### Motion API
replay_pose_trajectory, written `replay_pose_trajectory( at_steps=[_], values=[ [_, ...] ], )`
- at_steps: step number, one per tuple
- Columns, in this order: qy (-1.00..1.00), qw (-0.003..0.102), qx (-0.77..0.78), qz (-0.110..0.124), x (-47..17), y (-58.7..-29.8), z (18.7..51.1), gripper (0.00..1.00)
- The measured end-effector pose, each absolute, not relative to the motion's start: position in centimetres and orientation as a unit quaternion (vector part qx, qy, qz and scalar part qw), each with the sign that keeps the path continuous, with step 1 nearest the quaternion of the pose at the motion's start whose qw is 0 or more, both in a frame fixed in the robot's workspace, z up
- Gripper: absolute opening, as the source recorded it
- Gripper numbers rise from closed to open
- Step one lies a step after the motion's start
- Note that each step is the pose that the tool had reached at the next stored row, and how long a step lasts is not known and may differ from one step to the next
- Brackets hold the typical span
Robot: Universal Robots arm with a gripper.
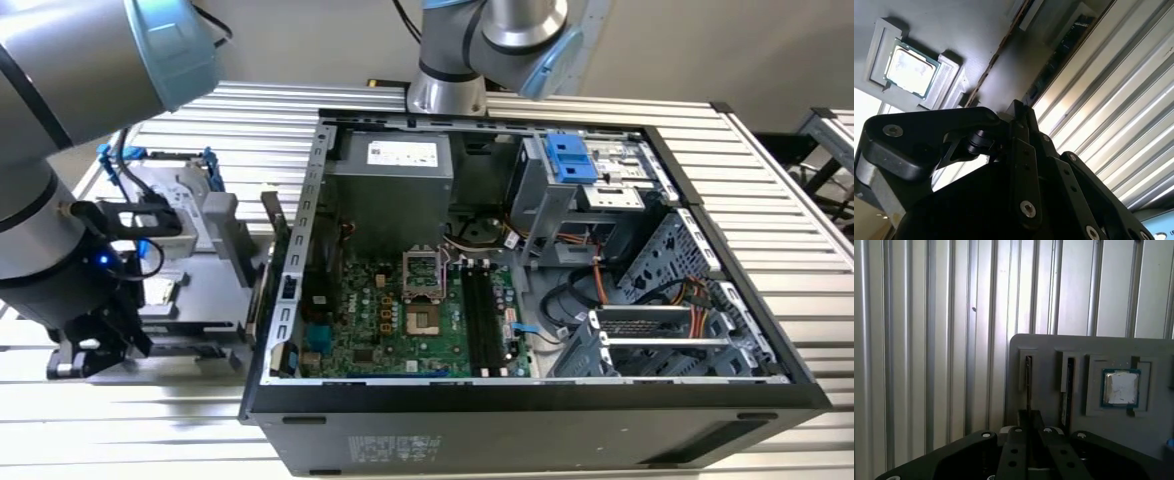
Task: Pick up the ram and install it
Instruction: 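Pick up the ram and move it above insertion slot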
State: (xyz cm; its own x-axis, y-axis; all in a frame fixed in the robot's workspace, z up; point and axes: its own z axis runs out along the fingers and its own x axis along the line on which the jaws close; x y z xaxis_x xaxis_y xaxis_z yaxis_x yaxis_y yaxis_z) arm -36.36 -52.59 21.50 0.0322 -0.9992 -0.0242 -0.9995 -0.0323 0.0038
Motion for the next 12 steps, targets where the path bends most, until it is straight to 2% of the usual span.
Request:
replay_pose_trajectory(
  at_steps=[12],
  values=[
    [0.696,0.007,-0.718,0.01,-36.37,-52.54,22.58,0.0]
  ],
)
